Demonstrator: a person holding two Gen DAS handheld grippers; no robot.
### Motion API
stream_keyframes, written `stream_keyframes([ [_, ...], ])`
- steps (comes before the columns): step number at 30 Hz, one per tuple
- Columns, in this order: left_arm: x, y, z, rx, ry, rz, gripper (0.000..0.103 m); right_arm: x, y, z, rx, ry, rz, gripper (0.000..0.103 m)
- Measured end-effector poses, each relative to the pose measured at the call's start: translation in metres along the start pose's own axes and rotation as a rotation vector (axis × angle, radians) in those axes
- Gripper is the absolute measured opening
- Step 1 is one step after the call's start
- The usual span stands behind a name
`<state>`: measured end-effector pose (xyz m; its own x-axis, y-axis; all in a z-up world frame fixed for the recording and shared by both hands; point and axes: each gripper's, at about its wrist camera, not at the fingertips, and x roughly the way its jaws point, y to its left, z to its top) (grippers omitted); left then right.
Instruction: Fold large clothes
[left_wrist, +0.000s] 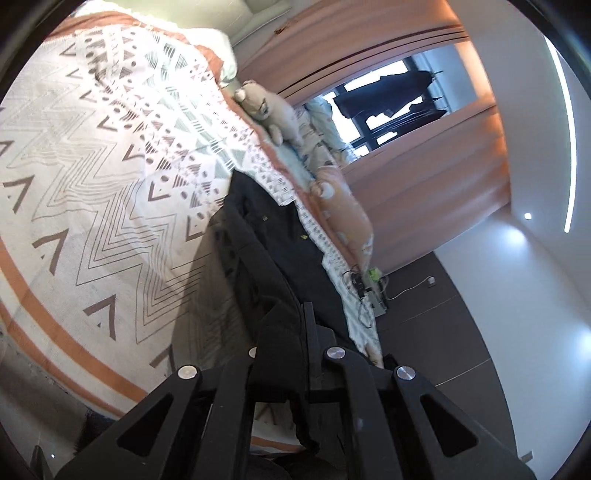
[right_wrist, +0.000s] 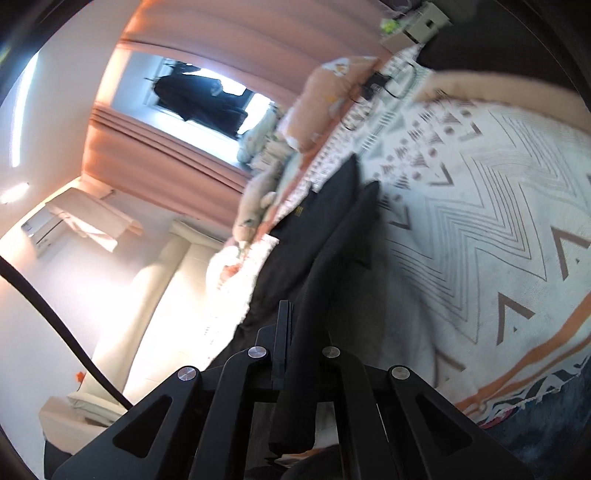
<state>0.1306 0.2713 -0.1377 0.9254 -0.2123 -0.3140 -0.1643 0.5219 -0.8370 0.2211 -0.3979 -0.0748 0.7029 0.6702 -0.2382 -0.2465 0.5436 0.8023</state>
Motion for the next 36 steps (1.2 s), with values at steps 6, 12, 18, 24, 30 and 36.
stream_keyframes([
  [6,-0.059,-0.023,-0.012,0.04,-0.065,-0.072,0.006,-0.051,0.029,-0.002,-0.05,-0.043,0.057,0.0],
  [12,-0.106,-0.036,-0.026,0.051,-0.113,-0.128,0.006,-0.099,0.046,-0.015,-0.077,-0.066,0.113,0.0],
  [18,-0.13,-0.035,-0.039,0.035,-0.146,-0.191,0.006,-0.107,0.055,-0.018,-0.092,-0.054,0.122,0.0],
  [24,-0.132,-0.033,-0.04,0.028,-0.155,-0.211,0.006,-0.098,0.058,-0.012,-0.102,-0.049,0.116,0.0],
  [30,-0.119,-0.04,-0.023,0.043,-0.173,-0.219,0.006,-0.089,0.058,0.001,-0.098,-0.058,0.108,0.0],
  [36,-0.09,-0.052,0.011,0.045,-0.187,-0.228,0.006,-0.06,0.064,0.032,-0.076,-0.084,0.105,0.0],
])
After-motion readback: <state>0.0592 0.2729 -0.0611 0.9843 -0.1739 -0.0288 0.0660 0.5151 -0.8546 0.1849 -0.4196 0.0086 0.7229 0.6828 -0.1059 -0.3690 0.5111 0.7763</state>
